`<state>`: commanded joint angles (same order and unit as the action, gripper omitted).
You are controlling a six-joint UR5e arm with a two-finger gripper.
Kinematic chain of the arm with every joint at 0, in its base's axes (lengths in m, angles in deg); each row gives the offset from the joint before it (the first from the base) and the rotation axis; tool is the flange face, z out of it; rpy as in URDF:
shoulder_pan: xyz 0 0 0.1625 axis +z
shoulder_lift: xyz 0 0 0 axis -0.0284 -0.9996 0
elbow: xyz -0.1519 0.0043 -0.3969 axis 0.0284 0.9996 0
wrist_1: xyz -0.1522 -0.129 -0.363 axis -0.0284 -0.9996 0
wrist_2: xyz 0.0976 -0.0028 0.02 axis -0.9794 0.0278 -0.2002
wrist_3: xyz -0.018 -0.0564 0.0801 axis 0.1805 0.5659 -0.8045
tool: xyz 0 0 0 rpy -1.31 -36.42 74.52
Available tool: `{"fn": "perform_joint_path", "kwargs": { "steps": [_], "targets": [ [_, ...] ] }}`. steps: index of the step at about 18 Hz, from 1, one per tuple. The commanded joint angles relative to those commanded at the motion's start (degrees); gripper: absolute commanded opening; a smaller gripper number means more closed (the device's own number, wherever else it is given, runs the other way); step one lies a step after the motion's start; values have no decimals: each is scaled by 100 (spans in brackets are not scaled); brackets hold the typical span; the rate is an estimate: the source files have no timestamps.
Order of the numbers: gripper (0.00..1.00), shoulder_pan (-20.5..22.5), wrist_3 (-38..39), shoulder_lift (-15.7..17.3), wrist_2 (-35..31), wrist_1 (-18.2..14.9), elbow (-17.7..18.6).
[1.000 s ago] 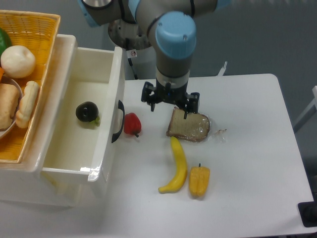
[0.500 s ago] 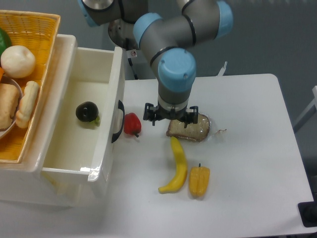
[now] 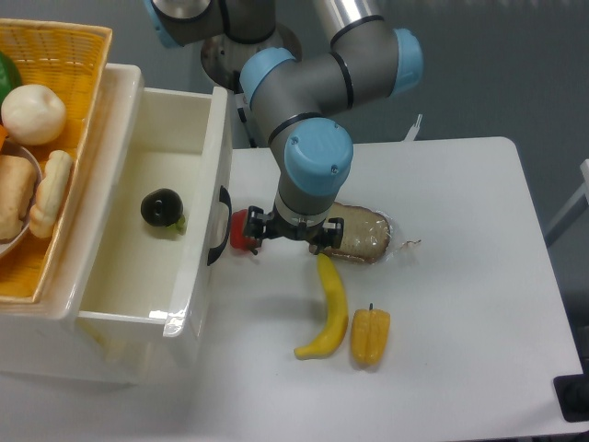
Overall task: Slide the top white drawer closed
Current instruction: 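Push the drawer front with the gripper, sliding the drawer shut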
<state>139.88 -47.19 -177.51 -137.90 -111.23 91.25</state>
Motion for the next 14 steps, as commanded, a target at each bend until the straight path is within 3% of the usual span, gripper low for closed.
{"fn": "perform_joint_path", "kwargs": {
  "steps": [14],
  "targets": [
    [100, -333, 0, 35, 229, 0, -18]
  ]
}}
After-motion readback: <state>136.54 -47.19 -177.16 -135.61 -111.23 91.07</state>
